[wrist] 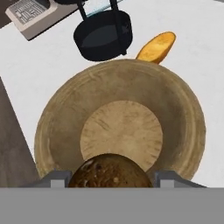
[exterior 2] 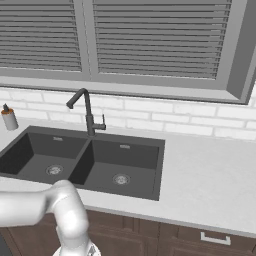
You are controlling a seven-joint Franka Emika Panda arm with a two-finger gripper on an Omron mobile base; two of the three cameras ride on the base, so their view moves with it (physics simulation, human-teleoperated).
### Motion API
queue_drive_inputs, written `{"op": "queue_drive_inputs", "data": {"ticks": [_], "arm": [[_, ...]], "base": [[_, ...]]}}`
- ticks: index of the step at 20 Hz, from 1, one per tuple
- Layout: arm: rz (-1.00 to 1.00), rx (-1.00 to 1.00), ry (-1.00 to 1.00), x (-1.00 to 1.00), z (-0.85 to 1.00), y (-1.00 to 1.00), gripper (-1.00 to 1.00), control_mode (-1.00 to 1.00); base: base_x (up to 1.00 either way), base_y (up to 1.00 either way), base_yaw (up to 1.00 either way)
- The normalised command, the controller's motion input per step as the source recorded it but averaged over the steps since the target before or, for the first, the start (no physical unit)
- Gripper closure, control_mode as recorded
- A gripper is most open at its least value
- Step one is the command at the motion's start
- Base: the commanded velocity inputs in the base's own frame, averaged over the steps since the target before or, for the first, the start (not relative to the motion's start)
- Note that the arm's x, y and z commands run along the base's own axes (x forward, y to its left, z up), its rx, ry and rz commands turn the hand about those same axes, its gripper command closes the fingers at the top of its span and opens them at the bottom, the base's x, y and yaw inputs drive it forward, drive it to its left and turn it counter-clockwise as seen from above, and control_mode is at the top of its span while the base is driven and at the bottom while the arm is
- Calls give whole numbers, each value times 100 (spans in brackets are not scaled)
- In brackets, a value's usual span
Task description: Pick the mushroom from the sink and place it in the bowl. Then pick the bowl and place it in the microwave. Then close the microwave door and press the start button.
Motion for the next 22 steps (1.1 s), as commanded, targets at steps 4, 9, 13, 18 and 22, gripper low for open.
{"op": "queue_drive_inputs", "data": {"ticks": [4,9,13,18,22], "arm": [[0,0,0,7,-51,20,100,-100],[0,0,0,20,-38,17,100,-100],[0,0,0,22,-31,20,100,-100],[0,0,0,27,-27,23,100,-100],[0,0,0,22,-21,28,100,-100]], "base": [[0,0,0],[0,0,0],[0,0,0],[0,0,0],[0,0,0]]}}
